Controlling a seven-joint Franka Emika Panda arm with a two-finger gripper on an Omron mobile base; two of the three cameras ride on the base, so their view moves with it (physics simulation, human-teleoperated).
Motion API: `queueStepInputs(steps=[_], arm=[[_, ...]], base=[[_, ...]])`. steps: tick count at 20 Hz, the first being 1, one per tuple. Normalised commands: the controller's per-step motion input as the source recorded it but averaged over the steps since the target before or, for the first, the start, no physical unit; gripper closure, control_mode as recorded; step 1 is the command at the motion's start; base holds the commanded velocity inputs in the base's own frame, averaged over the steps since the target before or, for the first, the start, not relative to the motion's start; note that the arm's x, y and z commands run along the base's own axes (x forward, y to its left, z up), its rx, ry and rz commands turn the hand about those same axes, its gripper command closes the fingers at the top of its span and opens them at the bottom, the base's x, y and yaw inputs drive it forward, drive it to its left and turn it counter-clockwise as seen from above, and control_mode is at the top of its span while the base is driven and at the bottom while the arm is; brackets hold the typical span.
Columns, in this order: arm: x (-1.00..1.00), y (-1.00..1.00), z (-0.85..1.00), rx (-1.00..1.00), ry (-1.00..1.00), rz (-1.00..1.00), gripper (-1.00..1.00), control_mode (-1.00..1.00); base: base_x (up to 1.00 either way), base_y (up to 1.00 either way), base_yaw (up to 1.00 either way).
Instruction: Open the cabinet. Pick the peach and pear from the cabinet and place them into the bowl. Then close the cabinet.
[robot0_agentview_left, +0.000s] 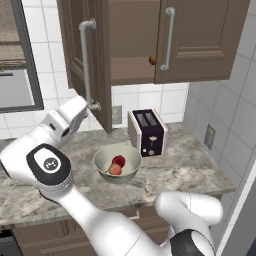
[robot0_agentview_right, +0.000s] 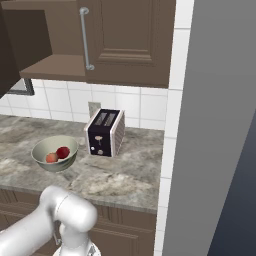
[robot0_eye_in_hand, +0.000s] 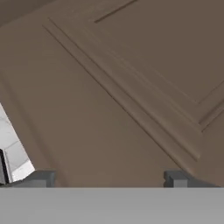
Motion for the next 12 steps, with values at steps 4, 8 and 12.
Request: queueStepInputs(steps=[4,8,12], arm=[[0.03,-0.73,0.19,-0.02,0.00,0.00,-1.00,-1.00],[0.13,-0.76,0.21,-0.02,0.00,0.00,-1.00,-1.00],[0.23,-0.71,0.21,0.00,0.00,0.00,-1.00,-1.00]], base=[[0.00,0.00,0.00],[0.00,0.00,0.00],[0.00,0.00,0.00]])
